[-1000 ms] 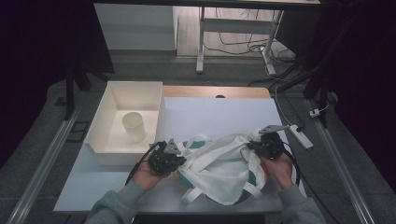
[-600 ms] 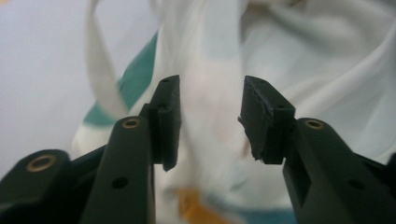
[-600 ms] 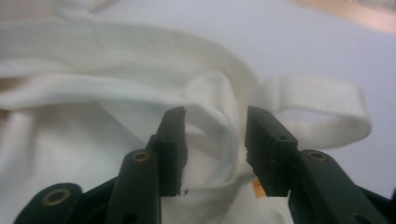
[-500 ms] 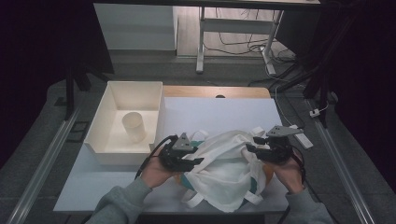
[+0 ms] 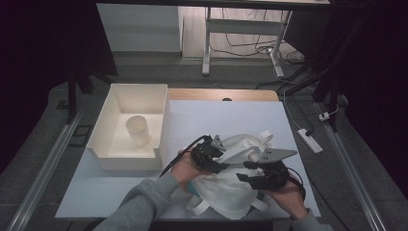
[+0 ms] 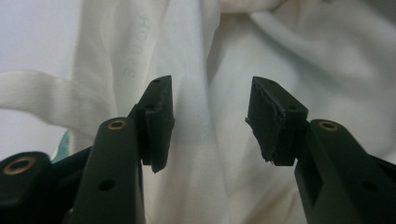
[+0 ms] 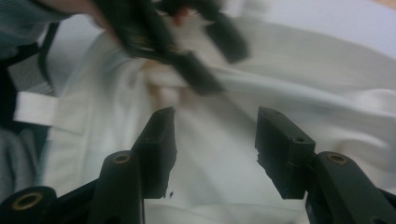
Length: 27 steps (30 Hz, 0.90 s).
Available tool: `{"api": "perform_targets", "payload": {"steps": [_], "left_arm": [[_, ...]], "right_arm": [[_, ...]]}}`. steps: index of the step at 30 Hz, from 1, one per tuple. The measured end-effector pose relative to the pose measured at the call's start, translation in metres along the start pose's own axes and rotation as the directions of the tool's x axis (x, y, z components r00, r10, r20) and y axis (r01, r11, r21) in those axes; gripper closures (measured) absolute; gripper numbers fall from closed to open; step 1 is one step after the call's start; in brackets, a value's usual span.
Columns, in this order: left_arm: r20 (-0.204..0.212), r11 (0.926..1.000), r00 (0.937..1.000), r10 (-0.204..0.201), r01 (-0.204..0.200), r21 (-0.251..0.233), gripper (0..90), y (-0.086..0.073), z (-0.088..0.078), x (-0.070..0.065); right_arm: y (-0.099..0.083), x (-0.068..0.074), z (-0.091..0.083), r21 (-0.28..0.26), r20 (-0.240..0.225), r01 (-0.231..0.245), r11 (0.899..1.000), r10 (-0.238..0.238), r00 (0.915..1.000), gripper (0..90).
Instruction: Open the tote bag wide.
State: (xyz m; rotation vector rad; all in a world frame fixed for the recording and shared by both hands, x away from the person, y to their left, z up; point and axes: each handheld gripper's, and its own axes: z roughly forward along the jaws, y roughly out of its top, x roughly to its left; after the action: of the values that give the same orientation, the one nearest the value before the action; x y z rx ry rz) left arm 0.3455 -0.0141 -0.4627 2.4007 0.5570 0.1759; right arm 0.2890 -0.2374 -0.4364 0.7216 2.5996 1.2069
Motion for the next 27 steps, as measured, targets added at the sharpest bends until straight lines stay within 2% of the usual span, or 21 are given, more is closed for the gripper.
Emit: {"api": "perform_targets", "payload": {"steps": [3, 7, 8, 12, 13, 15, 16, 18, 21, 24, 27], "left_arm": [[-0.003, 0.9999, 1.0000, -0.002, 0.002, 0.012, 55.5, 0.001, 0.004, 0.003], [-0.015, 0.9984, 0.9997, 0.020, -0.019, 0.053, 66.3, -0.001, 0.011, 0.006], [-0.007, 0.9984, 0.9998, 0.017, -0.017, 0.054, 67.5, -0.001, 0.012, 0.008], [-0.008, 0.9979, 0.9997, 0.025, -0.025, 0.059, 82.6, -0.003, 0.013, 0.012], [-0.010, 0.9986, 0.9998, 0.019, -0.019, 0.050, 85.1, -0.004, 0.013, 0.013], [-0.014, 0.9992, 0.9998, 0.013, -0.012, 0.038, 86.8, -0.005, 0.012, 0.015], [-0.024, 0.9995, 0.9997, 0.010, -0.010, 0.031, 87.1, -0.005, 0.011, 0.016], [-0.061, 1.0000, 0.9981, 0.002, -0.002, 0.007, 87.6, -0.006, 0.009, 0.018], [-0.128, 0.9987, 0.9914, -0.027, 0.021, -0.045, 87.8, -0.008, 0.003, 0.025], [-0.132, 0.9958, 0.9891, -0.065, 0.056, -0.073, 88.0, -0.011, -0.001, 0.034], [-0.152, 0.9940, 0.9850, -0.081, 0.068, -0.086, 88.0, -0.013, 0.000, 0.039]], "right_arm": [[0.000, 0.012, 0.006, 0.040, -0.020, 0.032, 0.999, -0.031, 0.9993, 48.0], [-0.003, 0.023, 0.015, 0.077, -0.056, 0.046, 0.996, -0.042, 0.9975, 49.8], [-0.004, 0.025, 0.017, 0.090, -0.059, 0.050, 0.995, -0.045, 0.9972, 50.2], [-0.006, 0.031, 0.022, 0.127, -0.061, 0.069, 0.990, -0.062, 0.9962, 56.8], [-0.007, 0.032, 0.023, 0.140, -0.061, 0.074, 0.987, -0.066, 0.9960, 60.6], [-0.008, 0.030, 0.025, 0.157, -0.104, 0.069, 0.985, -0.053, 0.9932, 72.4], [-0.009, 0.028, 0.025, 0.156, -0.127, 0.063, 0.986, -0.043, 0.9909, 77.9], [-0.011, 0.026, 0.026, 0.175, -0.140, 0.058, 0.983, -0.034, 0.9896, 86.6], [-0.015, 0.028, 0.025, 0.181, -0.156, 0.062, 0.982, -0.033, 0.9871, 88.6], [-0.018, 0.033, 0.023, 0.165, -0.161, 0.071, 0.984, -0.044, 0.9859, 88.9], [-0.019, 0.040, 0.021, 0.150, -0.185, 0.086, 0.985, -0.057, 0.9810, 89.0]]}}
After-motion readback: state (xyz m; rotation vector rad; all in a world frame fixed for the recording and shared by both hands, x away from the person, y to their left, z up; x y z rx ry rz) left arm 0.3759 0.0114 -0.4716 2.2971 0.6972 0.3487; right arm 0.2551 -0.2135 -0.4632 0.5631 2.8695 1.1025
